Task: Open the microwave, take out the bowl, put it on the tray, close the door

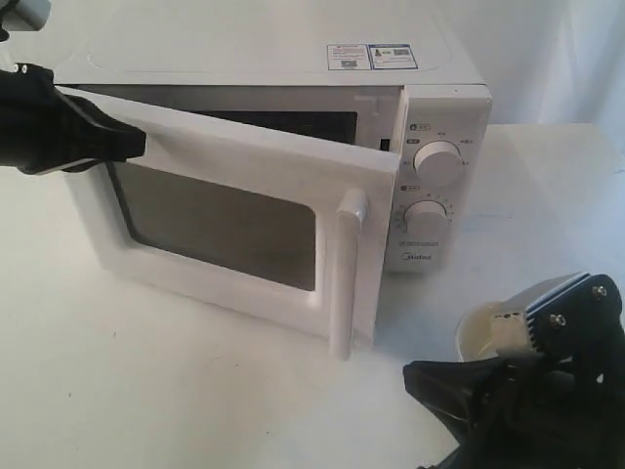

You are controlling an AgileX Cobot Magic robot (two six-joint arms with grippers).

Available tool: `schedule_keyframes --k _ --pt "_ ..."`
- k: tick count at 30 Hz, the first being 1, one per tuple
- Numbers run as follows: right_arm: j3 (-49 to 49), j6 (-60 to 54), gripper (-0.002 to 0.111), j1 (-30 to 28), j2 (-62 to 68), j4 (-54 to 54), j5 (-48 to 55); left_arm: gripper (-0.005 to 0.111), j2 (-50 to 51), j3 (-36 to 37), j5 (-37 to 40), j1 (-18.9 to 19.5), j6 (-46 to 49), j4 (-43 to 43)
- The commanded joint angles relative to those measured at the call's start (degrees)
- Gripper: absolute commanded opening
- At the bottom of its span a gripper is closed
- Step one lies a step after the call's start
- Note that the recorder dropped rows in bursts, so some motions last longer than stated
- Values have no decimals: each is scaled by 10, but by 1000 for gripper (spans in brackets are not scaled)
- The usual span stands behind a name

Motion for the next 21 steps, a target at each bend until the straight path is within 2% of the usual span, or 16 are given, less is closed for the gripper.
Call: schedule_keyframes --k 1,3,6,9,12,14,15,17,21 --pt "3 -10 0 1 -3 -1 -69 0 17 -4 -18 -2 2 -7" --pt "3 -18 0 1 -3 -15 -110 0 12 -4 -4 -2 0 -12" --pt "-1 -8 0 1 -3 -143 -159 0 -8 -4 -5 -2 0 -10" --pt "-16 33 0 1 -3 -211 -168 0 -25 -4 16 -2 0 -10" --pt "-30 174 0 26 -3 -361 -173 0 -49 4 26 -2 0 -10" --pt "-31 306 0 60 3 -491 -229 0 -72 19 14 -2 0 -10" --pt "-31 328 0 72 10 -513 -256 0 -82 26 8 -2 0 -10" --pt "-39 316 0 94 29 -495 -283 0 -107 43 8 -2 -9 -15" --pt "-76 212 0 109 93 -394 -252 0 -152 81 4 -2 -11 -29"
